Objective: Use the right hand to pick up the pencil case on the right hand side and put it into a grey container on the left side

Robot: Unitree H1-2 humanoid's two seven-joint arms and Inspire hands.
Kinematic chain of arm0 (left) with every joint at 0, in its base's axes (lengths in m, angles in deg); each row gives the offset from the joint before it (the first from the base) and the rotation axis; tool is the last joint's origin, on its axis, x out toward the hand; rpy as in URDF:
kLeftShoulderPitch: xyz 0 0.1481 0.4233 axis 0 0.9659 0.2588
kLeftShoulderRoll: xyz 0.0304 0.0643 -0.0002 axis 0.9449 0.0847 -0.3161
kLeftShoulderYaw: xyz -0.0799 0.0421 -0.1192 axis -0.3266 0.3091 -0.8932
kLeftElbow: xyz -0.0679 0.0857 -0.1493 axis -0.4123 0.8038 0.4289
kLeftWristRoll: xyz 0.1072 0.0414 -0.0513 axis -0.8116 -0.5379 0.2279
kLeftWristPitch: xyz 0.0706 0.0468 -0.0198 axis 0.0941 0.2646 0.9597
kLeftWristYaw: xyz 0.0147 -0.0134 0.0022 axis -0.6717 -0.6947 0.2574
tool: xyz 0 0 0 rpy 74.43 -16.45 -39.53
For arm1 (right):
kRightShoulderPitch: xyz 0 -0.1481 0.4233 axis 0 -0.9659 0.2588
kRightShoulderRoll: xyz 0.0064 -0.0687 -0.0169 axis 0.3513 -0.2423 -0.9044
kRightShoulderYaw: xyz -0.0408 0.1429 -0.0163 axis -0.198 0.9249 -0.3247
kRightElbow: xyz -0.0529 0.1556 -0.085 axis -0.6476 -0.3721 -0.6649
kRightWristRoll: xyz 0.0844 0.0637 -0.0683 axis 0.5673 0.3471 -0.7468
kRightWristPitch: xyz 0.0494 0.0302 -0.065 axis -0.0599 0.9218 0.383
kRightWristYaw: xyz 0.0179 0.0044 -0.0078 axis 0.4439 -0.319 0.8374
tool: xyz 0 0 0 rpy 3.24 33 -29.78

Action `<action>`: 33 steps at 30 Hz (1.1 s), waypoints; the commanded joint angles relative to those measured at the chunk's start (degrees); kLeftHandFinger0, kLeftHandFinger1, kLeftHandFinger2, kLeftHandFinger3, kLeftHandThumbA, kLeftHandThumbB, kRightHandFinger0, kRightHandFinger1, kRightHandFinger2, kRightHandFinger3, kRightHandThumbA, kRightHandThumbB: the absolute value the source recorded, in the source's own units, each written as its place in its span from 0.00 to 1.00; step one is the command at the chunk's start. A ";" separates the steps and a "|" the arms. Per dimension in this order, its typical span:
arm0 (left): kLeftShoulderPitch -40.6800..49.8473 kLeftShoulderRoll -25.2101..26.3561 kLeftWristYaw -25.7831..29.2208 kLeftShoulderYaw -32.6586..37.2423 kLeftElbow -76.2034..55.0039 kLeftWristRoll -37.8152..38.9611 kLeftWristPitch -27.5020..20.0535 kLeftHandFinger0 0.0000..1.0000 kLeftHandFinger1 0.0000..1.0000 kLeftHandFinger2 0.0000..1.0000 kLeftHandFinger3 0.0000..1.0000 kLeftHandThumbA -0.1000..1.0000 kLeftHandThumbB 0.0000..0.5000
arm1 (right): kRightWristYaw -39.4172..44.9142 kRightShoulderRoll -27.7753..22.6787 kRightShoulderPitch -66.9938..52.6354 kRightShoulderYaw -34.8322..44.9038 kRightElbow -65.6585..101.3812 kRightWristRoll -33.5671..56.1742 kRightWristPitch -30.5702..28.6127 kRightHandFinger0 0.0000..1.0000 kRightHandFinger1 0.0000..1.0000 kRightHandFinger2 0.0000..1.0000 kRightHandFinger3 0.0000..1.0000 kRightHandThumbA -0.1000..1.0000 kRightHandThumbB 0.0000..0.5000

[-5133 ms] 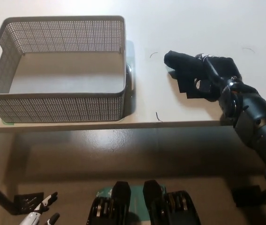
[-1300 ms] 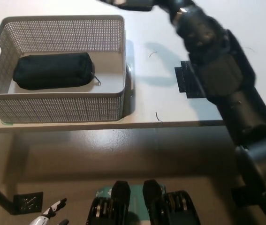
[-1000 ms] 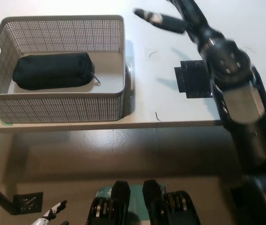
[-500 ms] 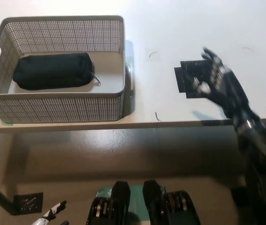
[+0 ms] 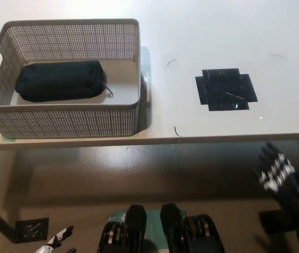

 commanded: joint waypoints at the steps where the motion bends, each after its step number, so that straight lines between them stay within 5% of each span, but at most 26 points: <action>1: -0.90 1.44 2.01 -2.48 0.27 1.44 -0.57 1.00 1.00 1.00 1.00 1.00 0.59 | 10.05 -1.56 -3.61 2.76 -3.09 13.43 -9.48 1.00 1.00 1.00 1.00 1.00 0.81; 4: -1.28 0.93 2.57 -3.17 1.53 2.48 -1.82 1.00 1.00 1.00 1.00 1.00 0.55 | 10.12 -2.13 -3.45 3.23 -10.35 11.91 -12.63 1.00 1.00 1.00 1.00 1.00 0.79; 11: -1.30 -1.84 2.19 -6.58 4.05 9.59 -3.03 1.00 1.00 1.00 1.00 1.00 0.67 | 12.40 -3.63 -0.79 3.91 -26.07 11.62 -17.19 1.00 1.00 1.00 1.00 1.00 0.73; 15: -1.17 -3.72 -0.74 -9.27 3.80 17.23 -1.94 1.00 1.00 1.00 1.00 1.00 0.54 | 11.45 -4.79 1.89 2.96 -30.11 9.86 -17.82 1.00 1.00 1.00 1.00 1.00 0.68; 17: -1.41 -4.21 -0.65 -10.12 3.76 17.96 -2.13 1.00 1.00 1.00 1.00 1.00 0.57 | 11.59 -4.83 2.55 3.22 -31.31 10.28 -18.21 1.00 1.00 1.00 1.00 1.00 0.65; 21: -2.39 -5.29 -1.97 -12.09 3.53 22.53 -0.19 1.00 1.00 1.00 1.00 1.00 0.71 | 12.47 -4.93 3.45 3.69 -32.15 11.68 -18.09 1.00 1.00 1.00 1.00 1.00 0.69; 33: -2.46 -7.16 -4.75 -16.36 1.68 31.71 6.56 1.00 1.00 1.00 1.00 1.00 0.65 | 13.16 -4.75 3.16 3.34 -31.58 12.32 -17.97 1.00 1.00 1.00 1.00 1.00 0.69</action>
